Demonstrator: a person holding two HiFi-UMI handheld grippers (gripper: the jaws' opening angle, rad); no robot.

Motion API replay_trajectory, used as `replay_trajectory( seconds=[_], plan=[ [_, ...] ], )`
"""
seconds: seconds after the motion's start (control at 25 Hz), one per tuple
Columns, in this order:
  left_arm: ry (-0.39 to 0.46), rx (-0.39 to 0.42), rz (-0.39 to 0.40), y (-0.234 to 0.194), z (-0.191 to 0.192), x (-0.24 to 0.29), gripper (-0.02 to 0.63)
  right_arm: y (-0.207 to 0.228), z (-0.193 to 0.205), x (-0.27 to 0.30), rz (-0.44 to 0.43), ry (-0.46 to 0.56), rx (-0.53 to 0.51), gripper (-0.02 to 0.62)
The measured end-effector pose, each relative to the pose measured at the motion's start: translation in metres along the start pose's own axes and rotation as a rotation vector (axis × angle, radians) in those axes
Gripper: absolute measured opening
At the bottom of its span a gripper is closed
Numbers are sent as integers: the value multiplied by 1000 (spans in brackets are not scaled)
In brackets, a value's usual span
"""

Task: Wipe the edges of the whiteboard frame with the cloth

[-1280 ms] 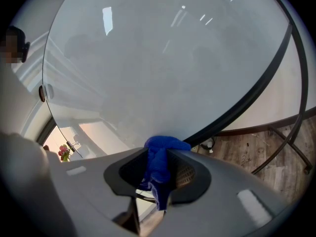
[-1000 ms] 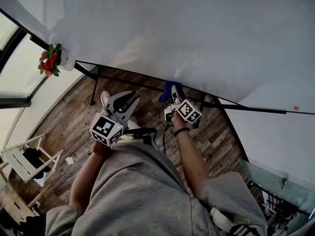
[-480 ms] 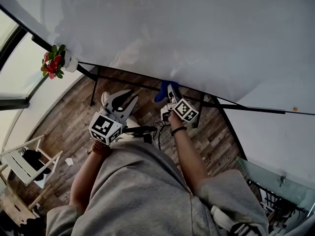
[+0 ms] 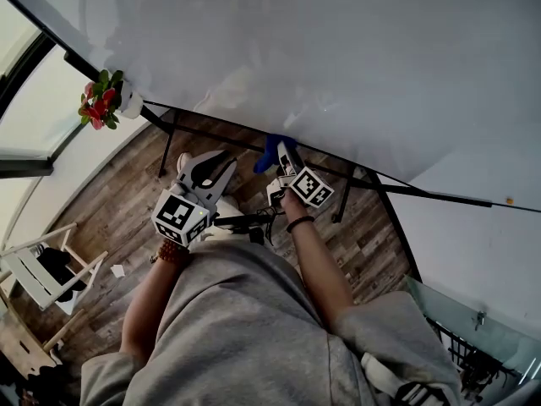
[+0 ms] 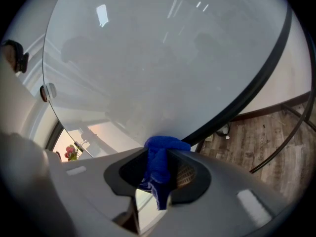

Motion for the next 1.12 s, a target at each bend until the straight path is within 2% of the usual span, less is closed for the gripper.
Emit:
replay_trajectory(
  seconds=[0.16, 0.76, 0.84, 1.0, 1.12],
  plan=[
    [3, -5, -15, 0, 0, -3, 84, -1, 1, 0, -5, 43, 45, 117],
    [-2, -5, -54, 1, 7, -10, 84, -5, 7, 7, 2, 68, 185, 117],
    [2, -1, -56, 2, 6, -10, 84, -7, 9, 10, -7, 45, 181, 117],
    [8, 3, -73, 3, 3, -13, 84, -22, 22, 26, 10, -19, 72, 115],
    [20, 4, -91, 0, 1, -19, 84, -31, 30, 37, -8, -20, 95, 117]
  ],
)
Point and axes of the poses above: the fingertips, and each gripper's own axes: x forward along the fingers, y to its right, z out of its underside, the point moved 6 cm from there along -x, backward along the fingers, and after that the axes turned 1 degree about -z, right-handed, at the moved point
